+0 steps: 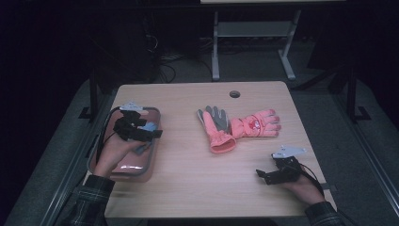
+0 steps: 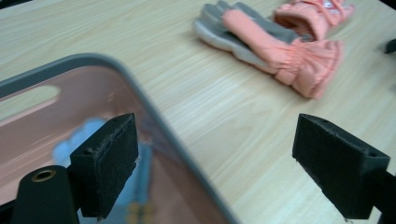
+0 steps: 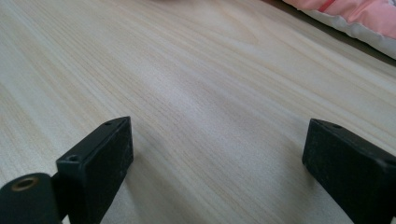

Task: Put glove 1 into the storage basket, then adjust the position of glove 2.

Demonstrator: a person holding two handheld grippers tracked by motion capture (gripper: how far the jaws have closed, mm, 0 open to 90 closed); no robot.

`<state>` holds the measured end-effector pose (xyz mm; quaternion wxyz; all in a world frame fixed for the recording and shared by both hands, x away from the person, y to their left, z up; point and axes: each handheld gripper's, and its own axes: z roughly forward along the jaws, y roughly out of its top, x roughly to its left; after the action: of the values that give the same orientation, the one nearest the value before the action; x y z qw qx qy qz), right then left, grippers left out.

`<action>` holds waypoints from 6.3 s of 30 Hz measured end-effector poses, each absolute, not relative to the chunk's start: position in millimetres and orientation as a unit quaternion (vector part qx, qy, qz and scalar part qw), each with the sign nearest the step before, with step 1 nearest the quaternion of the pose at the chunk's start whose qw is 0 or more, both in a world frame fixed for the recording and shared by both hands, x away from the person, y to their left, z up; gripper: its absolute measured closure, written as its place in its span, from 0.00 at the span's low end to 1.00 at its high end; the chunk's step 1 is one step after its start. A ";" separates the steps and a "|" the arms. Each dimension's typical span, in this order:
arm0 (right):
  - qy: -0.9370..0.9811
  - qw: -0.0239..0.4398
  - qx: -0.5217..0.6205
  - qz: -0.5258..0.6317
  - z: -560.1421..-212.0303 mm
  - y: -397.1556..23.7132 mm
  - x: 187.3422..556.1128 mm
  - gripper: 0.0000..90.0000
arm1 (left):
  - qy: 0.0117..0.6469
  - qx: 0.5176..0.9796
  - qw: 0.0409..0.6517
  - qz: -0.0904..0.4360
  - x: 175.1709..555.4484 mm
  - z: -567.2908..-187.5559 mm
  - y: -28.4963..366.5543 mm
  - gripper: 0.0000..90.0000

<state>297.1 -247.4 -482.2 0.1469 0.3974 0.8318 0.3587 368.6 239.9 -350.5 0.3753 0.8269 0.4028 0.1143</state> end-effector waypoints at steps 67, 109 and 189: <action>0.845 0.090 0.326 0.415 -408.8 -150.8 379.6 1.00 | 0.271 0.881 0.369 0.116 277.4 -476.2 158.3 0.14; 0.884 0.051 0.275 0.376 -434.6 -141.1 364.7 1.00 | 0.257 0.885 0.374 0.107 276.8 -476.6 156.9 0.14; 0.824 0.118 0.414 0.369 -426.7 -169.2 476.8 1.00 | 0.255 0.884 0.377 0.105 277.0 -477.1 156.0 0.14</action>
<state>476.8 -169.2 -426.7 0.1178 0.4142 0.8237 0.3689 277.0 156.0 -477.1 0.3770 0.8842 0.2549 0.1052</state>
